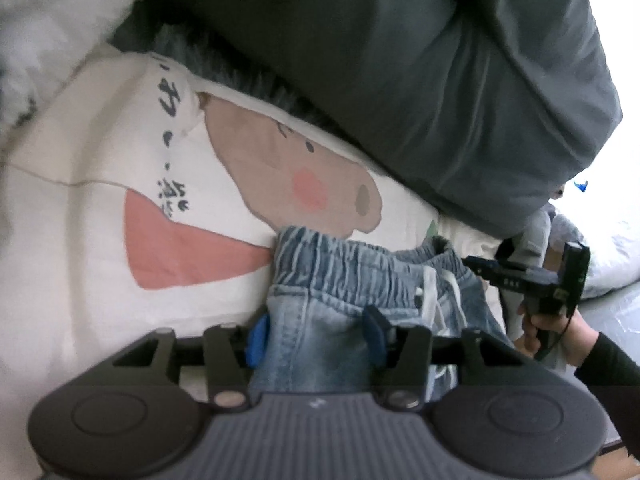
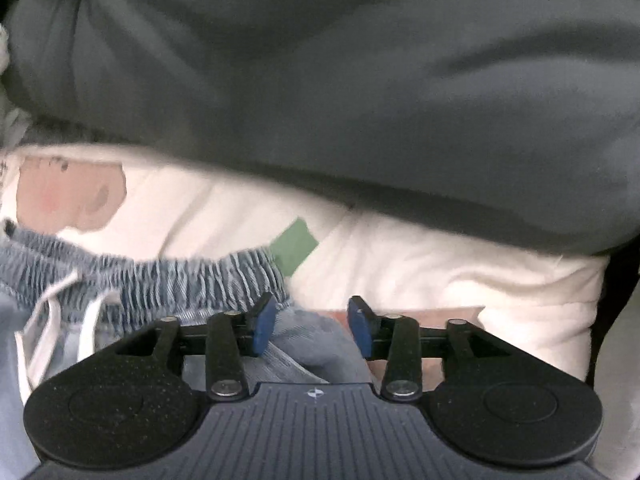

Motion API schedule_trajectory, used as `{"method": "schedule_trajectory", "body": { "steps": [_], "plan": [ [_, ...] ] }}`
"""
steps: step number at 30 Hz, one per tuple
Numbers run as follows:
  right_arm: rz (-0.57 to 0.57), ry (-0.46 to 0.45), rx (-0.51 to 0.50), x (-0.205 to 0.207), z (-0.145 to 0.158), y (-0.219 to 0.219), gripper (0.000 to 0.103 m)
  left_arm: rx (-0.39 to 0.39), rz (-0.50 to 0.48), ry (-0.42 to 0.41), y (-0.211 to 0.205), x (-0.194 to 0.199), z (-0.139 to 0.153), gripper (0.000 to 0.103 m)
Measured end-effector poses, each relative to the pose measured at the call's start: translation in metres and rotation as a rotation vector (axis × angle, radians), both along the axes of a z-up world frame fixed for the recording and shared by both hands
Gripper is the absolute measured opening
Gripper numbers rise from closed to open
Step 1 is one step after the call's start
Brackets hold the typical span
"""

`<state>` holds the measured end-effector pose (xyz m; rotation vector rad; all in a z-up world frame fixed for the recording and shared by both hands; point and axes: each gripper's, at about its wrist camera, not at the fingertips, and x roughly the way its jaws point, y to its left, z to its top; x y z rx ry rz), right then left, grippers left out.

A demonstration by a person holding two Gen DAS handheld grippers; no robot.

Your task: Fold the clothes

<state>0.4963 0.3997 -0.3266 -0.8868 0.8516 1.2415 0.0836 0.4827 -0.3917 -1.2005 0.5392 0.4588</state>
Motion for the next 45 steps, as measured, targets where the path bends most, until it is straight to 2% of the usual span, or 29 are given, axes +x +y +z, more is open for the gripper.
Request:
{"method": "schedule_trajectory", "body": {
  "steps": [5, 7, 9, 10, 12, 13, 15, 18, 23, 29, 34, 37, 40, 41, 42, 43, 45],
  "plan": [
    [0.044, -0.009, -0.070, -0.002, -0.016, -0.001, 0.057, 0.000, -0.019, 0.017, 0.001, 0.005, -0.004, 0.049],
    [0.055, -0.007, -0.080, -0.003, -0.020, 0.000, 0.057, -0.009, -0.026, 0.019, 0.002, 0.006, -0.005, 0.044],
    [0.067, -0.005, -0.090, -0.005, -0.023, 0.001, 0.055, -0.013, -0.036, 0.027, 0.002, 0.007, -0.006, 0.030],
    [0.072, -0.004, -0.095, -0.006, -0.024, 0.002, 0.052, -0.004, -0.043, 0.034, 0.001, 0.007, -0.006, 0.027],
    [0.085, -0.008, -0.106, -0.008, -0.027, 0.003, 0.036, 0.015, -0.048, 0.040, 0.000, 0.006, -0.003, 0.017],
    [0.095, -0.020, -0.114, -0.011, -0.026, 0.003, 0.031, 0.026, -0.047, 0.041, -0.001, 0.005, 0.000, 0.016],
    [0.108, -0.057, -0.114, -0.018, -0.022, 0.002, 0.012, 0.056, -0.032, 0.043, 0.000, 0.003, 0.008, 0.013],
    [0.102, -0.100, -0.076, -0.023, -0.010, -0.001, 0.006, 0.100, -0.011, 0.045, 0.001, 0.000, 0.020, 0.011],
    [0.092, -0.151, 0.031, -0.030, 0.021, -0.002, 0.005, 0.174, 0.024, 0.049, 0.004, -0.006, 0.040, 0.009],
    [0.065, -0.210, 0.116, -0.036, 0.040, 0.023, 0.005, 0.262, 0.066, 0.055, 0.008, -0.011, 0.063, 0.008],
    [0.012, -0.218, 0.084, -0.033, 0.020, 0.046, 0.005, 0.310, 0.067, 0.116, 0.018, 0.003, 0.056, 0.008],
    [-0.034, -0.185, 0.055, -0.027, -0.003, 0.057, 0.006, 0.296, 0.075, 0.176, 0.023, 0.006, 0.038, 0.009],
    [-0.062, -0.156, 0.033, -0.022, -0.019, 0.061, 0.012, 0.265, 0.060, 0.234, 0.027, 0.012, 0.022, 0.012],
    [-0.071, -0.148, 0.028, -0.020, -0.023, 0.061, 0.023, 0.257, 0.051, 0.253, 0.028, 0.015, 0.018, 0.014],
    [-0.079, -0.141, 0.022, -0.018, -0.028, 0.062, 0.024, 0.260, 0.042, 0.267, 0.027, 0.017, 0.018, 0.017],
    [-0.090, -0.129, 0.019, -0.016, -0.029, 0.063, 0.024, 0.262, 0.034, 0.281, 0.027, 0.020, 0.018, 0.019],
    [-0.114, -0.111, 0.035, -0.011, -0.017, 0.059, 0.033, 0.259, 0.035, 0.304, 0.027, 0.021, 0.027, 0.022]
  ]
}}
